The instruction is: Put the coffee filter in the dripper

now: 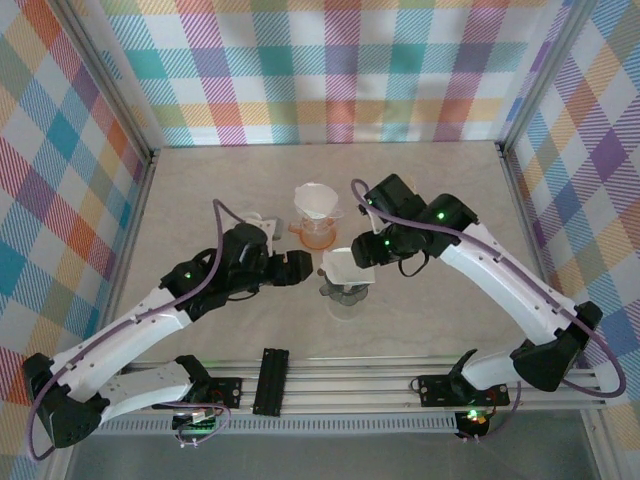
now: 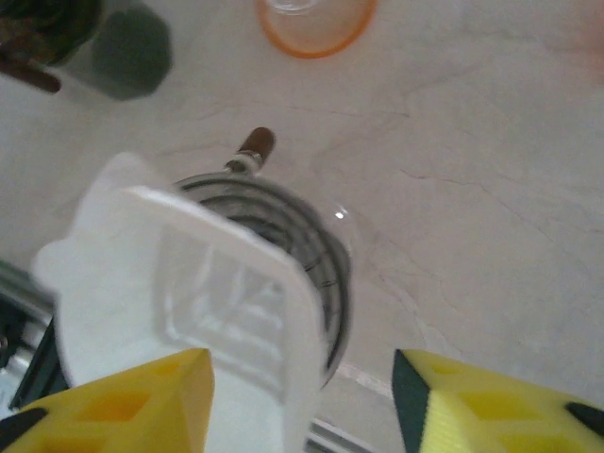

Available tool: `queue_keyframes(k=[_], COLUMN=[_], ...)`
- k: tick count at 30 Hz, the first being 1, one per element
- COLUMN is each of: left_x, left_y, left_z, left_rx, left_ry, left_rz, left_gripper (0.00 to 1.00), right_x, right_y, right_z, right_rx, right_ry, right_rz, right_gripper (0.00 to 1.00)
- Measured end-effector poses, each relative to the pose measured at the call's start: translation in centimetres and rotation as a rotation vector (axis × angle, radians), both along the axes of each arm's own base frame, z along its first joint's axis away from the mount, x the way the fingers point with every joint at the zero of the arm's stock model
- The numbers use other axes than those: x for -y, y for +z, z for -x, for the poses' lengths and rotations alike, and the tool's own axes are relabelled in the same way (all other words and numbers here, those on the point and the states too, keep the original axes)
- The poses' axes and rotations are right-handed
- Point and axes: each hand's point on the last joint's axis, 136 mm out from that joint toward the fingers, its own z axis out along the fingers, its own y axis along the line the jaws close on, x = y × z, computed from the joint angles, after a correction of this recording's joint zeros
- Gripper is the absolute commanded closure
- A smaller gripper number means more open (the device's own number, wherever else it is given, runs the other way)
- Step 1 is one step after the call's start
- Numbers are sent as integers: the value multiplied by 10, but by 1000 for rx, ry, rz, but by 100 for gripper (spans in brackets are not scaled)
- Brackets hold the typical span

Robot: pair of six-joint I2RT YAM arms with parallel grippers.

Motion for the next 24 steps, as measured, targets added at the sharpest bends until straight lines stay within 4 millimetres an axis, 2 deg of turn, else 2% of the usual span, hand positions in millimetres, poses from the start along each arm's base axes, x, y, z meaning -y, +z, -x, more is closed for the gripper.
queue_keyframes(k=[3,9,12,16,22,24], left_x=[8,16,20,23,30,33], left_y=[3,0,-5,-10,-12,-13], left_z=[-3,-7,-8,-8,-9,-9], left_rx=[2,-16,-31,-46,-51,-55], left_ry=[-15,-26,-36,-46,-64,-71], left_rz=[8,0,-4,-9,3,6], left_gripper=[28,32,34,34,35,37], right_x=[3,-5,-7,-12,-17,-18], right_y=[-8,-15,-15,-20,-31,-34], right_z=[-5,-8,-7,-5,-4,-5], right_rx=[-21,-35,-27,-7,12,21], right_ry=[-5,28,42,68,96,99], right_rz=[10,6,16,59,135,159], right_gripper=[60,85,93,99,100,100])
